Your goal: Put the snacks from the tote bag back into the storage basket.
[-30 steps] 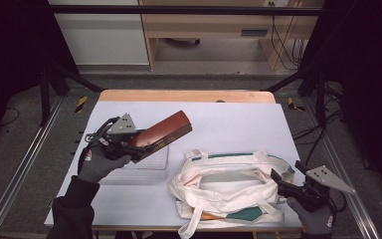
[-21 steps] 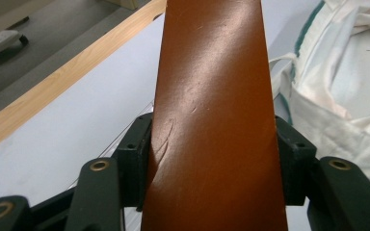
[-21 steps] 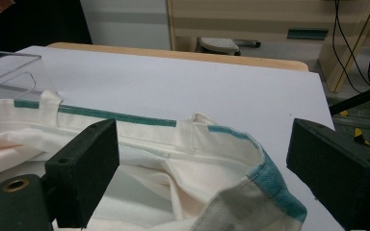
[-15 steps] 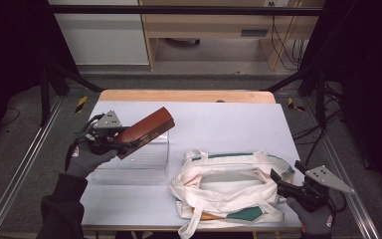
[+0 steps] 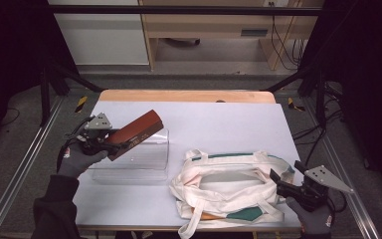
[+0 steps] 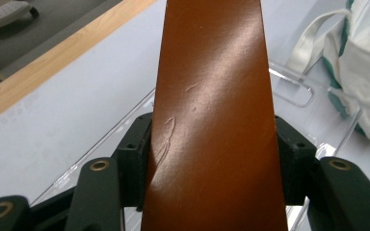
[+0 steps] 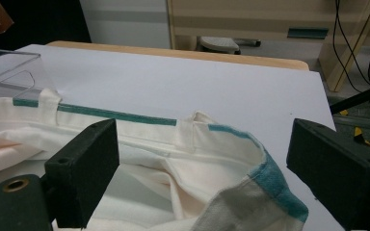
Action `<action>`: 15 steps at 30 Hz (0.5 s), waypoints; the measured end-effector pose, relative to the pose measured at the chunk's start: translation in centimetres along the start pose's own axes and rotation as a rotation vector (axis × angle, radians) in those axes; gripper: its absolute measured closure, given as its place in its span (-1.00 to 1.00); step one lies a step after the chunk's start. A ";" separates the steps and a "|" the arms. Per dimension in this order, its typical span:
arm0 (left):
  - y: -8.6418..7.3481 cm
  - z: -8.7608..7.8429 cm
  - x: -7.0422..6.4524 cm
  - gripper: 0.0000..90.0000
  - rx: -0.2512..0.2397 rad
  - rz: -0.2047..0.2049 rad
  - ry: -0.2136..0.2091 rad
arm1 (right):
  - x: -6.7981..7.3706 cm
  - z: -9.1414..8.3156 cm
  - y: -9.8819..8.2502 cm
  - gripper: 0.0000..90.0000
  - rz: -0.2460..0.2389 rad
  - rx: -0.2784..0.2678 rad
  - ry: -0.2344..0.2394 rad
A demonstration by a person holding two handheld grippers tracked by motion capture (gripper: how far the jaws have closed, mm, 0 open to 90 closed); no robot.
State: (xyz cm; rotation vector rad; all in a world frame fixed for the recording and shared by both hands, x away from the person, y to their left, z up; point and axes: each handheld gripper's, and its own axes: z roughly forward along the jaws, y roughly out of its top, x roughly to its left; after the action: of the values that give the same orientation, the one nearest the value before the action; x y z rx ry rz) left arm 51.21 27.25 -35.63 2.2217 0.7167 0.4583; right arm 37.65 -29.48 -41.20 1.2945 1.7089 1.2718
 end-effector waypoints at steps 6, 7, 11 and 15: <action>-1.3 0.3 0.7 -0.05 0.020 -0.010 -0.001 | 0.0 0.1 -0.1 -0.74 -0.004 0.003 0.001; -1.4 0.4 0.9 -0.05 0.008 0.011 -0.006 | 0.0 0.1 -0.1 -0.74 -0.006 0.004 0.001; -1.9 0.3 1.0 -0.05 0.030 -0.011 -0.004 | 0.1 0.2 -0.1 -0.74 -0.001 0.007 0.001; -2.3 0.4 1.0 -0.05 0.041 -0.006 -0.017 | 0.0 0.2 -0.1 -0.74 -0.005 0.005 0.000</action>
State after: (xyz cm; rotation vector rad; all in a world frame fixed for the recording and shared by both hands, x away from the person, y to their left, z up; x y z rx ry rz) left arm 51.37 28.95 -37.54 2.2588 0.7297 0.4252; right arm 37.77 -29.38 -41.33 1.2929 1.7153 1.2656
